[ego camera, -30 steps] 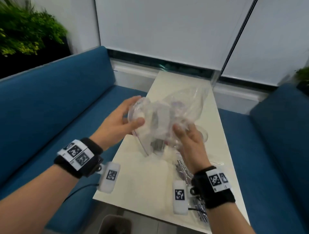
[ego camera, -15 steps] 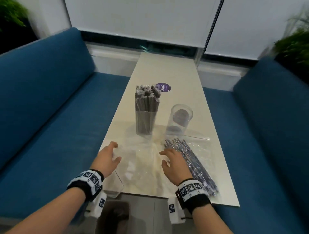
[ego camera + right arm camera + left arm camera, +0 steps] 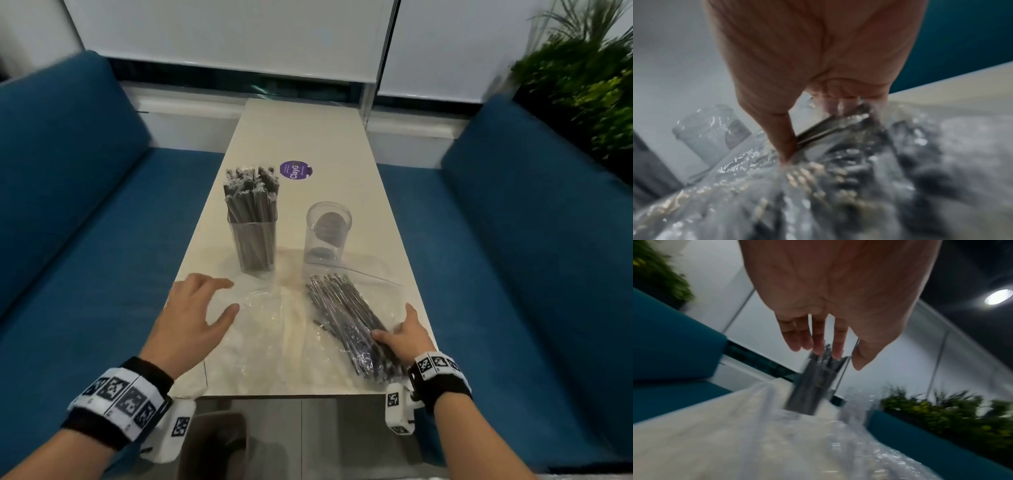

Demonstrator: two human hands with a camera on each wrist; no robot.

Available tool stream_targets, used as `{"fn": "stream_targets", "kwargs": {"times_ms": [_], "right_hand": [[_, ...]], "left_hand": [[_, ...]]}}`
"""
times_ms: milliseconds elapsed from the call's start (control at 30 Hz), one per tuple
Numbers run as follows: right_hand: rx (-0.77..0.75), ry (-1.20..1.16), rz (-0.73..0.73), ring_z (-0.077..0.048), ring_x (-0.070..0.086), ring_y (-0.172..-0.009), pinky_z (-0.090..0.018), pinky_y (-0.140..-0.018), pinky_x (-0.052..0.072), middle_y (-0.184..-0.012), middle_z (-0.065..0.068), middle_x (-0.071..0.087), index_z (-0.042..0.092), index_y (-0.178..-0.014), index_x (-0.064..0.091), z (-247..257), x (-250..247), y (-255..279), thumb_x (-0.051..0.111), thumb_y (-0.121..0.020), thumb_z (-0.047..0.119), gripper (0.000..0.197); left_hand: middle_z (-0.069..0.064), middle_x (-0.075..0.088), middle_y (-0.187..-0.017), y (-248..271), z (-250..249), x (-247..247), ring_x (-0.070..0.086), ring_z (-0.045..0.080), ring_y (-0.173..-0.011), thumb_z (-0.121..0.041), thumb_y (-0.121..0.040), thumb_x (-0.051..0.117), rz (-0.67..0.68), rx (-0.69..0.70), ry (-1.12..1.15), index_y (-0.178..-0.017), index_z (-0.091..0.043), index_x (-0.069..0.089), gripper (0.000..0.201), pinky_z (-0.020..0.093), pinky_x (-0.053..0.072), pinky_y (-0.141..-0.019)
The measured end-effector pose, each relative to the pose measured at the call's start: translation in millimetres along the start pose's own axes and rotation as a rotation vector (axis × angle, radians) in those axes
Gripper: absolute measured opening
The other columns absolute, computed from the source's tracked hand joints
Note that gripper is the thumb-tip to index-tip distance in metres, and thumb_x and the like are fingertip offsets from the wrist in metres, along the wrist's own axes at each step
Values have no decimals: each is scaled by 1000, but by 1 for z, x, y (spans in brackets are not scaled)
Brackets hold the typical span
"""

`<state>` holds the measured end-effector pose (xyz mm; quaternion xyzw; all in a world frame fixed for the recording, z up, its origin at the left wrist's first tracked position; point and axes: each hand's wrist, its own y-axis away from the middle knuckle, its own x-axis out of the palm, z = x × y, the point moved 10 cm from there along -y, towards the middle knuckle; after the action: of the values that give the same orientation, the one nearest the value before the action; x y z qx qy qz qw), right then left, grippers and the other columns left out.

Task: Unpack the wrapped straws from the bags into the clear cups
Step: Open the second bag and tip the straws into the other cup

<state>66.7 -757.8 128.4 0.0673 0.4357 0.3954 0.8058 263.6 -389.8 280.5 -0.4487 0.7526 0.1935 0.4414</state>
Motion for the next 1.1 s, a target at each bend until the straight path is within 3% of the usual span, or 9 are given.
{"fn": "stream_targets", "kwargs": {"times_ms": [133, 267, 433, 600, 700, 800, 933, 1033, 1100], "right_hand": [[-146, -2, -50, -21, 68, -102, -35, -85, 57, -135, -12, 67, 23, -146, 52, 13, -19, 11, 74, -95, 27, 55], [-368, -171, -187, -19, 73, -97, -37, -82, 59, -112, 0, 74, 31, -118, 61, 28, -52, 50, 68, -100, 22, 21], [-642, -318, -218, -9, 74, -90, -27, -77, 60, -101, 12, 75, 51, -102, 57, 35, -63, 105, 75, -95, 14, 41], [-642, -2, 139, 13, 56, -121, -11, -101, 46, -127, 40, 58, 56, -120, 58, 16, -45, 109, 87, -81, 43, 51], [-658, 125, -68, 2, 66, -101, -27, -87, 57, -110, 28, 66, 53, -91, 66, 3, -100, 104, 85, -84, 30, 30], [-759, 14, -379, -7, 65, -78, -22, -71, 52, -83, 11, 68, 36, -81, 65, 22, -165, 119, 85, -84, 11, 32], [-960, -73, -738, -9, 45, -72, -13, -68, 39, -84, 6, 52, 15, -88, 61, 83, -224, 171, 73, -91, 34, 22], [-980, 87, -663, -19, 54, -102, -27, -87, 45, -116, -2, 56, 13, -122, 64, 120, -222, 170, 66, -91, 53, 51], [-929, 194, -471, -13, 59, -102, -31, -88, 49, -120, 3, 62, 21, -134, 63, 134, -203, 153, 66, -91, 57, 55]], "left_hand": [[-19, 65, -96, 4, -66, 40, 63, -1, -88, -34, -95, 67, 211, 121, 142, -107, -40, 63, 14, 29, 57, -84], [-13, 60, -123, -7, -99, 88, 70, 5, -79, -47, -92, 69, 279, 26, 271, -141, -32, 52, 53, 23, 57, -60], [-16, 45, -140, -27, -125, 113, 75, 17, -77, -64, -78, 75, 256, -160, 665, -160, -41, 12, 105, 27, 51, -46], [-20, 70, -96, -44, -146, 110, 60, 3, -66, -53, -91, 67, 164, -65, 682, -135, -32, 54, 50, 19, 45, -55], [-11, 63, -89, -49, -160, 109, 58, 8, -66, -43, -99, 61, 174, -20, 699, -130, -28, 58, 34, 28, 51, -54], [-13, 64, -83, -56, -175, 108, 58, 9, -67, -37, -103, 56, 193, 29, 703, -125, -30, 61, 24, 32, 53, -61], [-15, 72, -94, -66, -194, 102, 63, 1, -80, -29, -107, 51, 222, 78, 740, -127, -34, 63, 24, 25, 47, -66], [-17, 73, -105, -69, -209, 98, 66, -4, -88, -25, -106, 52, 268, 104, 714, -125, -37, 63, 25, 24, 50, -74], [-14, 72, -108, -69, -219, 97, 66, -8, -90, -22, -105, 53, 293, 109, 702, -125, -31, 63, 23, 21, 50, -79]]}}
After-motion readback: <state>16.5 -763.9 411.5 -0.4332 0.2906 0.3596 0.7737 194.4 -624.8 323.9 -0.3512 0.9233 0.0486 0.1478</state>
